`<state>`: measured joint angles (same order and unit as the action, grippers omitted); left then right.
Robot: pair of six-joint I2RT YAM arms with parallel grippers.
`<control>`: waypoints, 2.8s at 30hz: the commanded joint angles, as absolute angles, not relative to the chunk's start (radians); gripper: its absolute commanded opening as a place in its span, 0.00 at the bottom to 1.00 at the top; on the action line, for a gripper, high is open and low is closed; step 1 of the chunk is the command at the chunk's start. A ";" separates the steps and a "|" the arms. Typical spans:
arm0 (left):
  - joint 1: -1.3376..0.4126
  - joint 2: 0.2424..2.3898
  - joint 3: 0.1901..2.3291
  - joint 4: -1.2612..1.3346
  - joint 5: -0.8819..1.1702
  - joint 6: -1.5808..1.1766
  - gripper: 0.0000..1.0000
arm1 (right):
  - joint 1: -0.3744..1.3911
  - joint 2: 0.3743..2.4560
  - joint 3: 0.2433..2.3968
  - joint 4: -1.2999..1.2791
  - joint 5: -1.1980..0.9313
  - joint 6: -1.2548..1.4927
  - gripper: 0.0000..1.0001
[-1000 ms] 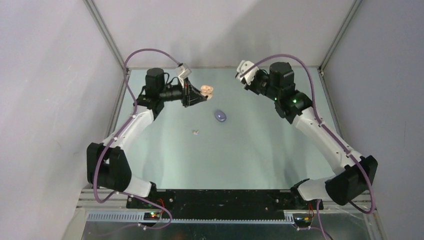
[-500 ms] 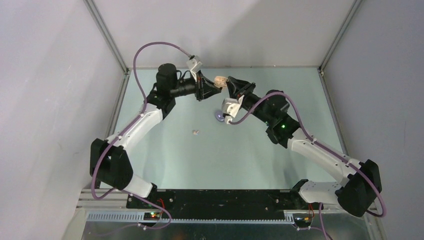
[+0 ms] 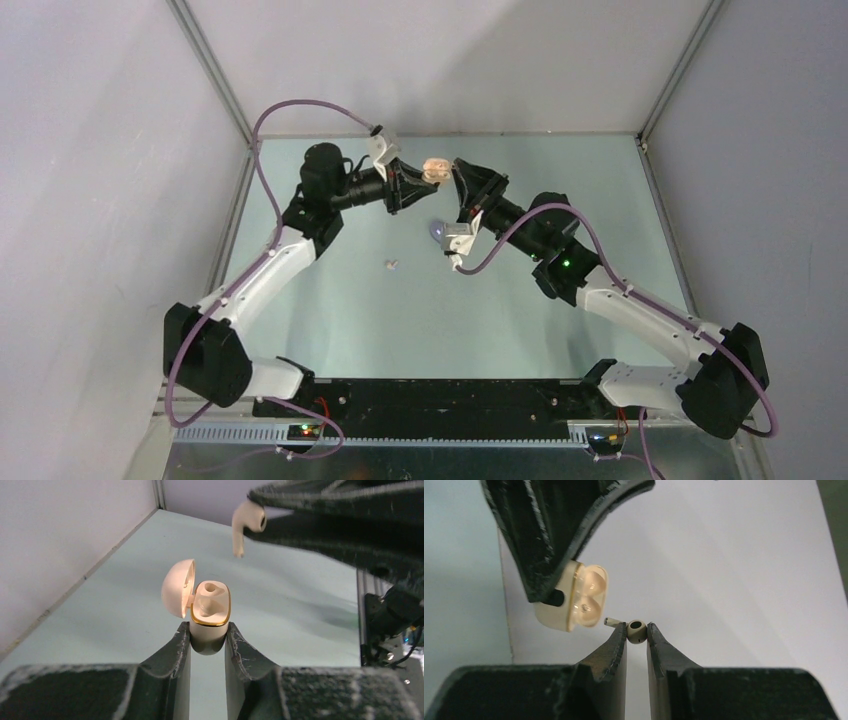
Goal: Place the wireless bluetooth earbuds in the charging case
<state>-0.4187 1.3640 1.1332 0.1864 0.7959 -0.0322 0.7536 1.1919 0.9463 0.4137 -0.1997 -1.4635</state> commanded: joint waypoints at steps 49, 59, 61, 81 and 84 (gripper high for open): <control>-0.433 1.255 1.014 0.416 0.823 0.084 0.00 | 0.791 1.238 0.914 0.484 -0.141 -1.562 0.00; -0.435 1.255 1.008 0.418 0.795 0.097 0.00 | 0.783 1.231 0.914 0.410 -0.172 -1.626 0.02; -0.436 1.255 1.009 0.417 0.792 0.099 0.00 | 0.784 1.232 0.914 0.411 -0.174 -1.630 0.03; -0.442 1.266 1.006 0.405 0.747 0.093 0.00 | 0.771 1.213 0.913 0.312 -0.246 -1.743 0.26; -0.444 1.267 1.006 0.403 0.749 0.100 0.00 | 0.765 1.204 0.914 0.296 -0.258 -1.750 0.28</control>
